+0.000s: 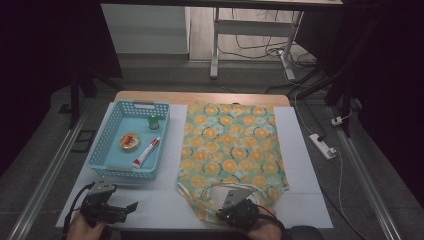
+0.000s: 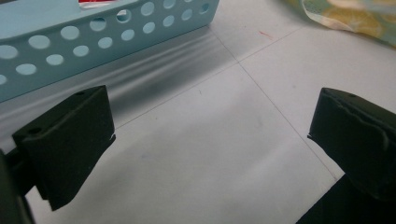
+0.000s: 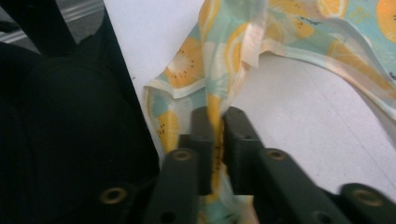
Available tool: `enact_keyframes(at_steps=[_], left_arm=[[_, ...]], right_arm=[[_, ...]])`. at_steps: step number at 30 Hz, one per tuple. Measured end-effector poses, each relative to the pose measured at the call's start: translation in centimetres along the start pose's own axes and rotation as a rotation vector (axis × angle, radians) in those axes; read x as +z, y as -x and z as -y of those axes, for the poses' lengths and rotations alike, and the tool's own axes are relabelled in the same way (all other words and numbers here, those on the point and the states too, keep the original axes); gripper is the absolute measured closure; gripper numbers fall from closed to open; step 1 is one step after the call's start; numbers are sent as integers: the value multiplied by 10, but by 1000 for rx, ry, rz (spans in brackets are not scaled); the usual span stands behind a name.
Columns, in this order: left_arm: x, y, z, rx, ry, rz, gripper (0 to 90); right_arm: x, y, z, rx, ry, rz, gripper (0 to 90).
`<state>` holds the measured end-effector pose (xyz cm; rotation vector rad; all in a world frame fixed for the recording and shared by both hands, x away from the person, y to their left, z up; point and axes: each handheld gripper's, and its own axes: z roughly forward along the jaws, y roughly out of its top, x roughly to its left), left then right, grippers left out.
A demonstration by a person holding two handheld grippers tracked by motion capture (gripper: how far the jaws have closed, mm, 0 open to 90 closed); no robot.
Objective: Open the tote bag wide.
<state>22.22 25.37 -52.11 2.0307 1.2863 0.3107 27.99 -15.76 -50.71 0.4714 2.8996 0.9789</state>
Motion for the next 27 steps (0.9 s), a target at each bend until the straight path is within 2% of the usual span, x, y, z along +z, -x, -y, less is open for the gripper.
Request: enact_keyframes(at_steps=[2, 5, 10, 16, 17, 18, 21, 26, 27], left_arm=[[0, 0, 0, -2, 0, 1, 1], [0, 0, 0, -3, 0, 1, 2], [0, -1, 0, -5, 1, 2, 2], [0, -1, 0, -10, 3, 5, 2], [0, -1, 0, -12, 4, 6, 2], [-1, -2, 0, -13, 4, 7, 2], [-1, -2, 0, -16, 6, 10, 3], [-1, -2, 0, -16, 4, 11, 3], [-1, -2, 0, -17, 4, 11, 3]], right_arm=[[-3, 7, -1, 25, -1, -21, 890], [-9, 17, -4, 54, 18, -26, 890], [-18, 27, -11, 59, 50, -10, 890], [-27, 53, -25, 86, 76, 16, 893], [-27, 53, -25, 86, 76, 16, 893], [-28, 61, -29, 93, 72, 16, 895], [-29, 74, -34, 105, 79, 12, 896], [-29, 88, -40, 114, 91, 15, 896], [-29, 94, -44, 117, 96, 20, 896]])
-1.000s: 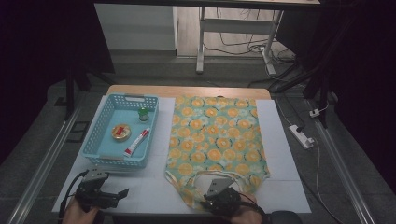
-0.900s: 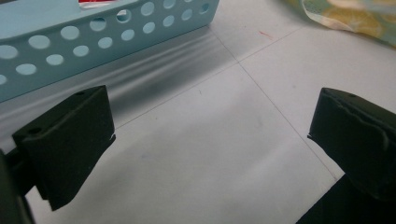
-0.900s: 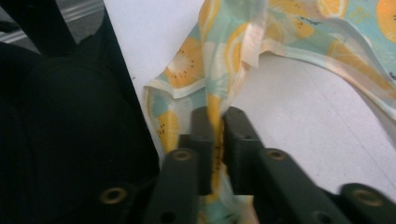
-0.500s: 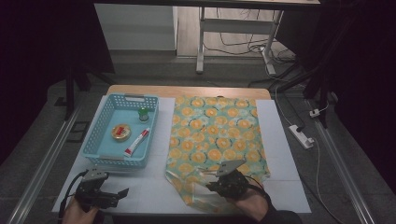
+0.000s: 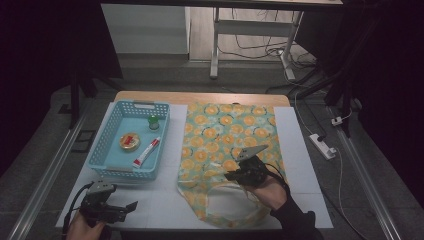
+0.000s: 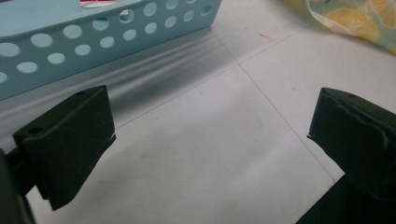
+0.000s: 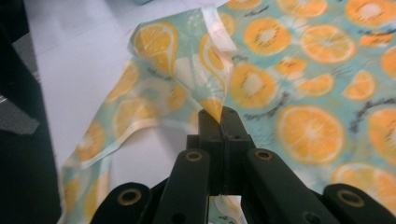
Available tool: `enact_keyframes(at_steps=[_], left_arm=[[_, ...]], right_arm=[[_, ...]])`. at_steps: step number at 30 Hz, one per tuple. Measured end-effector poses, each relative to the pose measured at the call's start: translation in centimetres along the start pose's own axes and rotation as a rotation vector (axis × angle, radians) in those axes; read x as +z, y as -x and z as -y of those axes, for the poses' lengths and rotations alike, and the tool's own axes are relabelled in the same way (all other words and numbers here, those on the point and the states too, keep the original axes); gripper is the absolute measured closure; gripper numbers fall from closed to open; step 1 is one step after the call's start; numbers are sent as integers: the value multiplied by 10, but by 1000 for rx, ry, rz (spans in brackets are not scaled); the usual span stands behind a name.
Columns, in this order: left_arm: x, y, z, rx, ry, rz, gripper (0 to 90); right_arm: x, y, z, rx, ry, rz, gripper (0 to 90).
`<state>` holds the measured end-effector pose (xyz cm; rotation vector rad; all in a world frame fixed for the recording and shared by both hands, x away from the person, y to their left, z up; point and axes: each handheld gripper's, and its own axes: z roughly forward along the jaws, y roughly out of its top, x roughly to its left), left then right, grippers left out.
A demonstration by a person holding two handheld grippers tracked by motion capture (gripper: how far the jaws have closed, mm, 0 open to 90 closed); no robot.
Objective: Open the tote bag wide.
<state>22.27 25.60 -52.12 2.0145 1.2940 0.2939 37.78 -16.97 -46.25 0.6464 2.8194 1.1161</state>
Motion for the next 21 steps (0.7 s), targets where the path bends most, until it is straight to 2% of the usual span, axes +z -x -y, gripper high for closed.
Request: enact_keyframes(at_steps=[6, 9, 11, 12, 17, 21], left_arm=[[0, 0, 0, -3, 2, 0, 3], [0, -1, 0, -5, 2, 1, 4], [0, -1, 0, -6, 2, 0, 4], [0, -1, 0, -7, 2, 1, 4], [0, -1, 0, -11, 4, 2, 5], [0, -1, 0, -12, 2, 5, 6]], right_arm=[[4, 13, -11, -11, 8, 14, 896], [9, 25, -20, 7, 19, 21, 896], [10, 27, -22, 9, 21, 21, 896], [13, 34, -28, 15, 26, 27, 896], [18, 45, -37, 24, 35, 39, 896], [22, 60, -51, 30, 58, 64, 896]])
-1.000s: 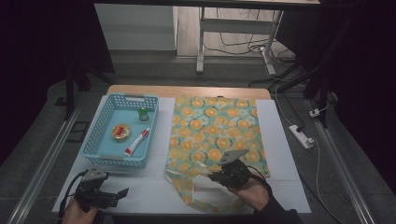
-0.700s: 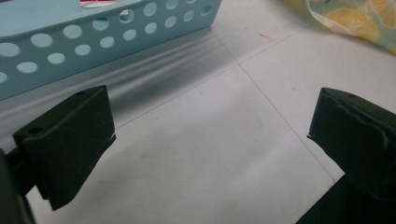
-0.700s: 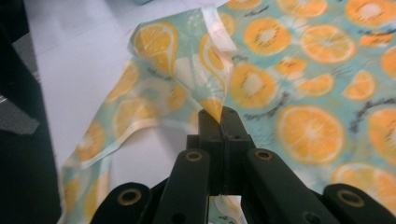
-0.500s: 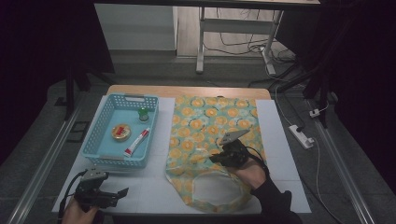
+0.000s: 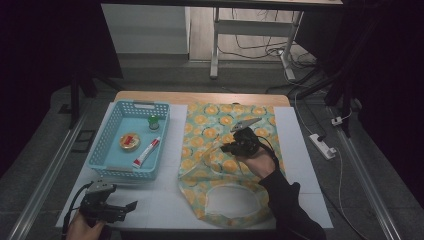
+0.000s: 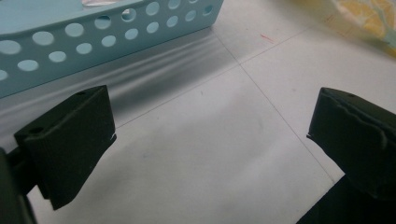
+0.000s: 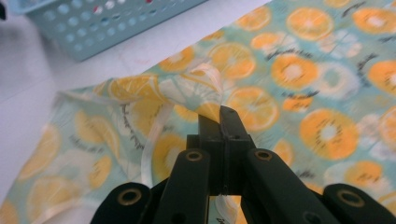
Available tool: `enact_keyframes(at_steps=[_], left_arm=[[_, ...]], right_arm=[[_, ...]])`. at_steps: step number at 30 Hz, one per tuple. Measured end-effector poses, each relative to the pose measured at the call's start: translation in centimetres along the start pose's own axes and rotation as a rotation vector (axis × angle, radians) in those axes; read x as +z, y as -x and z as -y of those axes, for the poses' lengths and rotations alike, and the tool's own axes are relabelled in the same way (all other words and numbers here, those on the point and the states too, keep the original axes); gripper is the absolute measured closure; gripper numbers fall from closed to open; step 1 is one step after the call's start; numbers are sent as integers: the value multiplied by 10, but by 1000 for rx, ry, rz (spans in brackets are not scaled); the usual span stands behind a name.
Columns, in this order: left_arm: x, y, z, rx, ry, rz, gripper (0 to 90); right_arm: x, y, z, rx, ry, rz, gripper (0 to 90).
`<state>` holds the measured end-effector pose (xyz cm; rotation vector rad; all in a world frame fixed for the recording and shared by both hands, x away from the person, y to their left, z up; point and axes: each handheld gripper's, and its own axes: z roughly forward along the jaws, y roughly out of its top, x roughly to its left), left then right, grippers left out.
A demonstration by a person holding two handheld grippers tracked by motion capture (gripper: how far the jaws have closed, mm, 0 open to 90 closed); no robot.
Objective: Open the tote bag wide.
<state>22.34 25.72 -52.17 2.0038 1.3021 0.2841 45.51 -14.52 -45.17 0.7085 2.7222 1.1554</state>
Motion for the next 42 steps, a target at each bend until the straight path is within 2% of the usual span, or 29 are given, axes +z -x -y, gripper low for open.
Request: enact_keyframes(at_steps=[3, 6, 14, 22, 23, 27, 29, 32, 34, 37, 38, 39, 40, 42], left_arm=[[0, 0, 0, -1, 0, 0, 6], [0, 0, 0, -3, 0, 1, 6], [0, 0, 0, -4, 0, 0, 7], [0, -1, 0, -6, 0, 0, 7], [0, -1, 0, -6, 0, 0, 7], [0, -1, 0, -7, 0, 1, 7], [0, -1, 0, -8, -1, 1, 7], [0, -1, 0, -6, -2, -1, 8], [0, 0, 0, -5, -2, -1, 8], [0, -1, 0, -6, -2, 0, 8], [0, -1, 0, -6, -1, 0, 8], [0, -1, 0, -7, -1, 0, 8], [0, -1, 0, -7, -1, 0, 8], [0, -1, 0, -6, -1, 0, 8]], right_arm=[[2, 4, -4, 1, 4, 12, 896], [6, 14, -11, 6, 14, 39, 896], [17, 28, -23, 14, 31, 54, 896], [44, 37, -27, -9, -18, 72, 895], [52, 40, -25, -14, -34, 79, 895], [61, 44, -19, -13, -50, 85, 894], [72, 47, -10, -13, -83, 98, 892], [76, 48, -7, -10, -100, 103, 888], [80, 50, -3, 4, -110, 105, 842], [76, 51, -4, 17, -89, 120, 728], [76, 51, -4, 17, -89, 120, 728], [73, 51, -6, 25, -76, 120, 693], [65, 50, -8, 38, -49, 125, 614], [62, 50, -9, 42, -40, 121, 584]])
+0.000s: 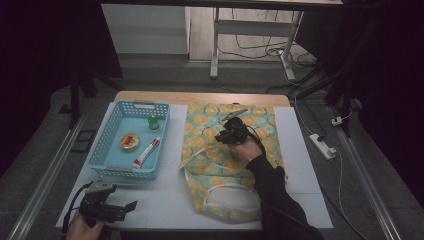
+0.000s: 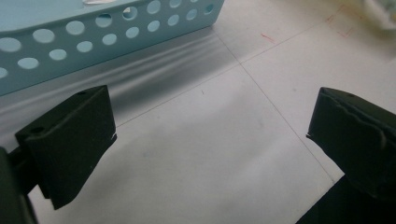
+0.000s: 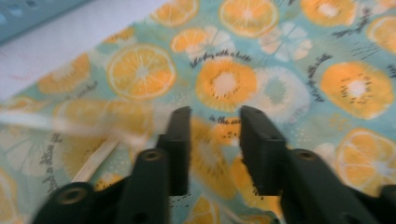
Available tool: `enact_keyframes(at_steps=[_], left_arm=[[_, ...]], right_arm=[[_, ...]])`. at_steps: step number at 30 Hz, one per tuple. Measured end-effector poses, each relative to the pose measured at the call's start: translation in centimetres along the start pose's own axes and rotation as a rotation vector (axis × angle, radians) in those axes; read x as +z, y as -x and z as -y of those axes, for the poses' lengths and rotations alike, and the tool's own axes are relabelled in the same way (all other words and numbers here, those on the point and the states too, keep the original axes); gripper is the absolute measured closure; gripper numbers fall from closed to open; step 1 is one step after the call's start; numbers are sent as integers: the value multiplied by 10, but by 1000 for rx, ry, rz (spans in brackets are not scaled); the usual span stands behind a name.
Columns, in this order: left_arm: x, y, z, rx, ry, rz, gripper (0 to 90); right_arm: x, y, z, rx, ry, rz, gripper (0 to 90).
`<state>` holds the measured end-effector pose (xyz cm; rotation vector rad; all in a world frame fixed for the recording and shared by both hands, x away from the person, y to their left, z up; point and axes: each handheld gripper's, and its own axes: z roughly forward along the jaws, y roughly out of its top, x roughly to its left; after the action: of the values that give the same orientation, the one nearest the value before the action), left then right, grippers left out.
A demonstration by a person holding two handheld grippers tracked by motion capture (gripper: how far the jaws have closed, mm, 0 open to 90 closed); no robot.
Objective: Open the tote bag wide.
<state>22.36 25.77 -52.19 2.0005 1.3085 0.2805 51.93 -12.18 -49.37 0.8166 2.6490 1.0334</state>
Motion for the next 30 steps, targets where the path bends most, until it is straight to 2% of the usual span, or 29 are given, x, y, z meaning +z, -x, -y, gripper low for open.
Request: enact_keyframes(at_steps=[3, 8, 12, 18, 24, 30], left_arm=[[0, 0, 0, 1, -2, 0, 9], [0, 0, 0, 0, -1, -1, 9], [0, 0, 0, 1, -2, -1, 9], [0, 0, 0, 0, 0, -1, 9], [0, 0, 0, -2, 2, 1, 9], [0, 0, 0, -1, 1, 1, 9]], right_arm=[[-10, -2, 1, 1, 20, 4, 508], [-25, -6, 2, 17, 42, 3, 316], [-34, -13, 5, 3, 43, 19, 192], [-45, -22, 14, -29, 45, 3, 131], [-54, -30, 28, -28, 34, 5, 17], [-64, -37, 47, -36, 18, 23, 0]])
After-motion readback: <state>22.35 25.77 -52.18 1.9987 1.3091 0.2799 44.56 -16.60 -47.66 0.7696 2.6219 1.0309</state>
